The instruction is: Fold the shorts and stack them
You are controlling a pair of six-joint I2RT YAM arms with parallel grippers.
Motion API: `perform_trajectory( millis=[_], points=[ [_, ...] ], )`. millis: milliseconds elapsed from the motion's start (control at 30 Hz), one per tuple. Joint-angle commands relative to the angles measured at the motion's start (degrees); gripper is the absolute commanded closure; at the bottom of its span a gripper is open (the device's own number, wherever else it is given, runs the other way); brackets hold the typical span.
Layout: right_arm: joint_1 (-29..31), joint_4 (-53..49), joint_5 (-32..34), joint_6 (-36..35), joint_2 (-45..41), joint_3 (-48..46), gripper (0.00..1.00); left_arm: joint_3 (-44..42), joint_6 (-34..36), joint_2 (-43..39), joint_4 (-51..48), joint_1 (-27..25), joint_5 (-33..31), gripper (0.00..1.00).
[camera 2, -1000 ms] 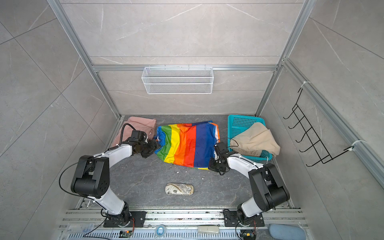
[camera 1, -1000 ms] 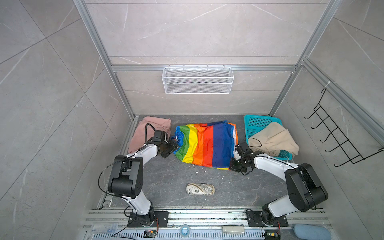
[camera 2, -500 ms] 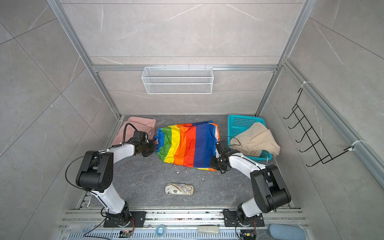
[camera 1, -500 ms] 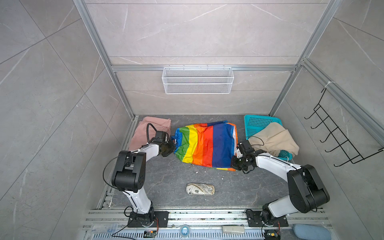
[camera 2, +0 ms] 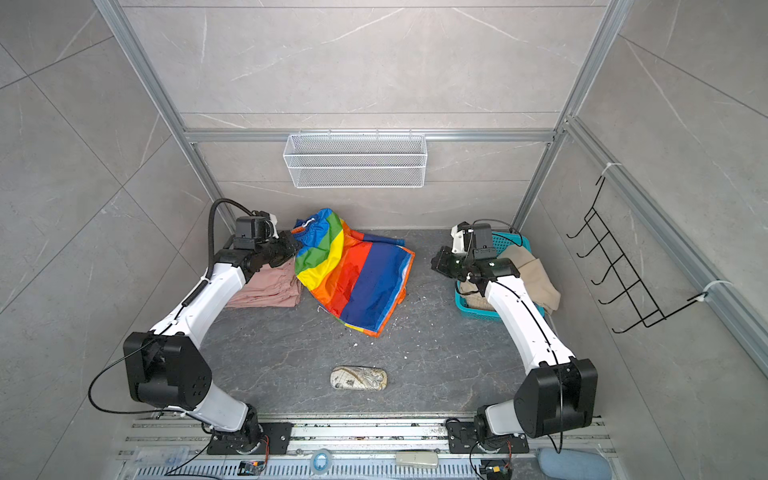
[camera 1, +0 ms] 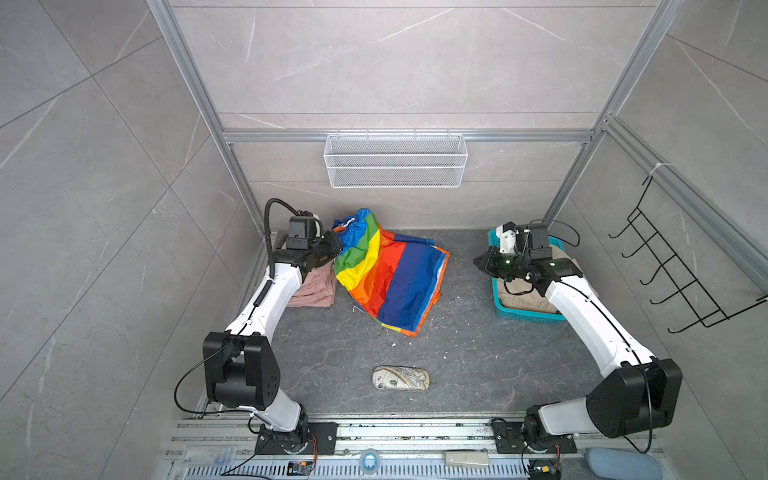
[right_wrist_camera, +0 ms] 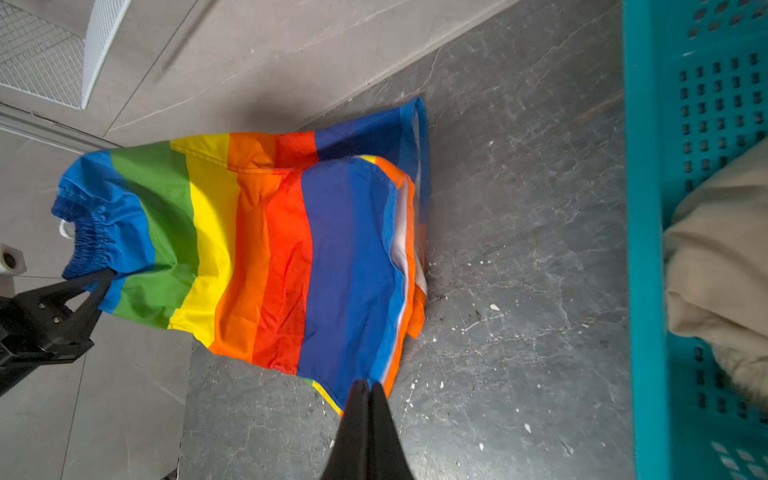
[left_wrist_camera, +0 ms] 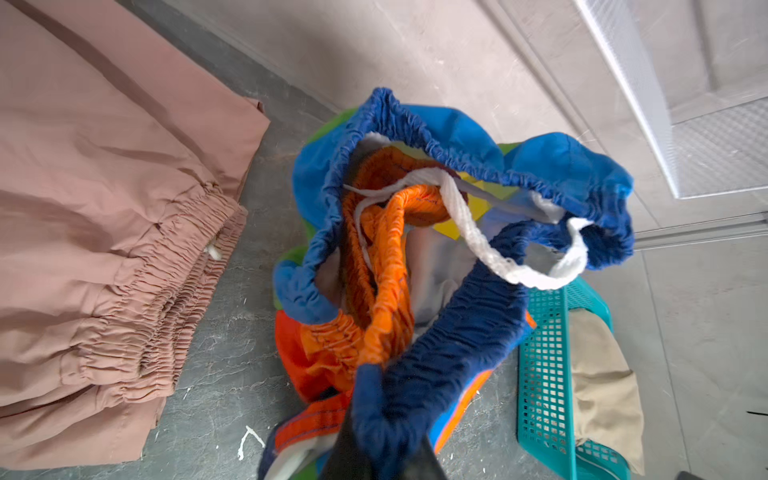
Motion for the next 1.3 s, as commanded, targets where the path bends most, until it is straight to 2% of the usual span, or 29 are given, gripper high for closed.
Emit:
perform_trajectory(
  millis=[0,33,100,267,367,567,800,1000,1267],
  points=[
    [3.0,-4.9,0.9,-1.6,-0.7,-7.1,0.83,-2.7,0.3,0.2,-1.5,0.1,1.8,1.0],
    [4.7,-4.9,1.7,-2.0,-1.0,-8.6,0.78,-3.2,0.3,0.2,-1.2,0.1,1.9,1.0],
    [9.8,-4.6,4.0,-2.2,-1.3,-11.6,0.6,-4.0,0.2,0.2,-0.8,0.2,2.0,1.0],
    [18.2,2.0,4.4,0.8,1.5,-18.4,0.35,-5.0,0.1,-0.2,-0.6,0.1,2.0,1.0],
    [20.7,4.5,5.5,1.6,5.0,-19.6,0.29,-5.8,0.0,-0.9,-0.7,0.1,2.0,1.0],
    [20.9,8.7,5.4,1.2,12.3,-18.6,0.28,-7.4,0.2,-2.4,-1.1,0.1,2.0,1.0],
    [21.8,10.1,6.2,1.4,20.0,-13.9,0.37,-9.2,-0.1,-3.3,-0.6,0.1,2.2,1.0],
    [23.0,7.6,12.6,0.9,24.8,-9.7,0.5,-9.9,-0.2,-3.8,-0.3,0.1,2.2,1.0],
    [23.0,4.4,17.8,-1.0,26.5,-5.2,0.98,-10.8,0.2,-4.1,-0.7,0.1,1.7,1.0]
  ],
)
